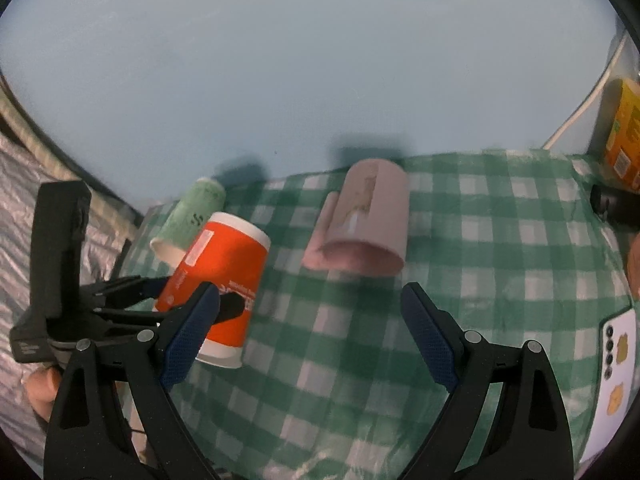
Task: Flip cup upside down
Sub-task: 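Lift the orange cup with the right tool and pull it back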
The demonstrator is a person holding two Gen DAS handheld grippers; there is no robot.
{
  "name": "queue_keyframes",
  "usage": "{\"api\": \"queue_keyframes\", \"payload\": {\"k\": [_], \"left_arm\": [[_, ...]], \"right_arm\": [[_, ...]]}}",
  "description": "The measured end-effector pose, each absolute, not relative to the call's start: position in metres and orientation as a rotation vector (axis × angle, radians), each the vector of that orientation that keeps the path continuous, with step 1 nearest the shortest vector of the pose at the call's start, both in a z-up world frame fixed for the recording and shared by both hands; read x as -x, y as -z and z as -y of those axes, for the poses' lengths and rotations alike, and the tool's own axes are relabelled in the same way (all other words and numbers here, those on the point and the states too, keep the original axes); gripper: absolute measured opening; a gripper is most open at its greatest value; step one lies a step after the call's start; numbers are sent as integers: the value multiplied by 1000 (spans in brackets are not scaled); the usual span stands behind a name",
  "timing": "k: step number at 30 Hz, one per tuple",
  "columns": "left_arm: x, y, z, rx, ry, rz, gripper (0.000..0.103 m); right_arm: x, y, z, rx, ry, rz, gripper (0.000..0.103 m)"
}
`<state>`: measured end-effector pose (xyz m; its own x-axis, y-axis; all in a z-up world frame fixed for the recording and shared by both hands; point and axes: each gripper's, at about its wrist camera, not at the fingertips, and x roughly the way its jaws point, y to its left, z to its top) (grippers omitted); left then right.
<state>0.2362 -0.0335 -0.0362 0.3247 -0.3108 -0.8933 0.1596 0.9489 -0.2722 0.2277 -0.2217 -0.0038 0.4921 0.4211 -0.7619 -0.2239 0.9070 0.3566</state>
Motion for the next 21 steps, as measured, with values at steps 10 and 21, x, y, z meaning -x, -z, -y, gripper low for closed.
{"api": "queue_keyframes", "payload": {"k": [10,21], "left_arm": [[-208,62,33,169,329,-1243,75],[-209,67,37,169,345,-1285,81]], "right_arm": [[-207,25,208,-192,-425,-1028,91],[-208,34,207,-206,-422,-1051,91]]}}
